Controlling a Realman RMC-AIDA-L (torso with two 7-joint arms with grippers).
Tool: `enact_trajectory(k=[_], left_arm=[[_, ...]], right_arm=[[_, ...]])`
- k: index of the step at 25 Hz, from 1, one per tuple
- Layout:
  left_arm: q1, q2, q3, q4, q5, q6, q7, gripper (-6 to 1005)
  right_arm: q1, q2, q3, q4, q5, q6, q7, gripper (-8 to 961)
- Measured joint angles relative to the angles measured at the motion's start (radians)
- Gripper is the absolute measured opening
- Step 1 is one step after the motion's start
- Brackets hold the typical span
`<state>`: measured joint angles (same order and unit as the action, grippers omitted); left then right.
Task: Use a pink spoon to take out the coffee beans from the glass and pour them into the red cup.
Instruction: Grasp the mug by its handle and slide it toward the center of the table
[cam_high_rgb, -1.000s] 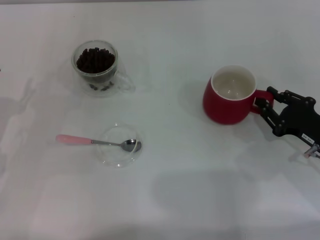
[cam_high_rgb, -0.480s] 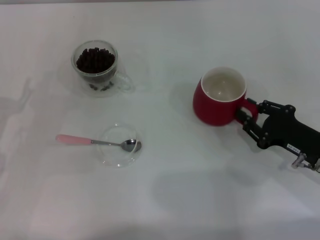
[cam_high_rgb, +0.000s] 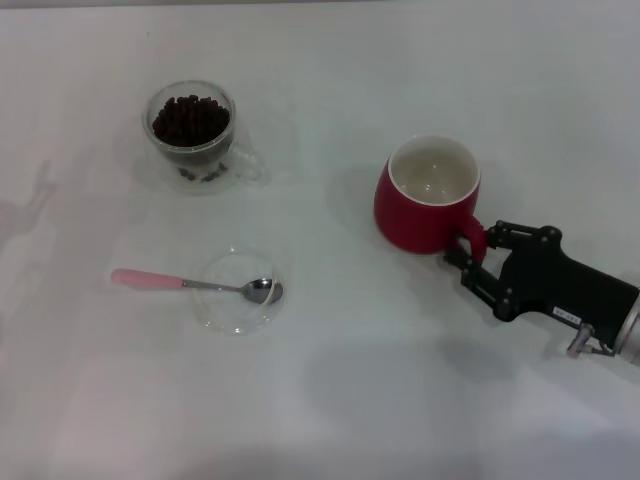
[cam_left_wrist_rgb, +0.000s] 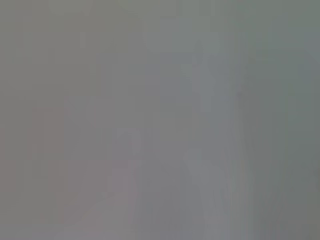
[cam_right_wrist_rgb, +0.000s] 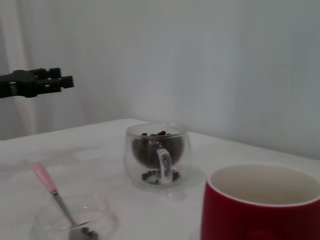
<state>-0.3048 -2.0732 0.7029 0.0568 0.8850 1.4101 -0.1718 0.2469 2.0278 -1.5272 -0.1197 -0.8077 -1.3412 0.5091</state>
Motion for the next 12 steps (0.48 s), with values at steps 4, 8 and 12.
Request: enact_trajectory(k=[4, 8, 12], left_arm=[[0.005, -0.001, 0.001, 0.003, 0.0, -0.002, 0.0, 877], [0.007, -0.001, 0.002, 0.003, 0.0, -0.002, 0.0, 877], [0.008, 0.0, 0.002, 0.003, 0.0, -0.002, 0.0, 877]], right_arm=[[-0.002, 0.0, -0.019, -0.004, 0.001, -0.005, 0.005, 332], [-0.012, 0.0, -0.031, 0.006, -0.001, -0.031, 0.005, 332], [-0.022, 0.0, -0.053, 0.017, -0.002, -0.053, 0.007, 332]])
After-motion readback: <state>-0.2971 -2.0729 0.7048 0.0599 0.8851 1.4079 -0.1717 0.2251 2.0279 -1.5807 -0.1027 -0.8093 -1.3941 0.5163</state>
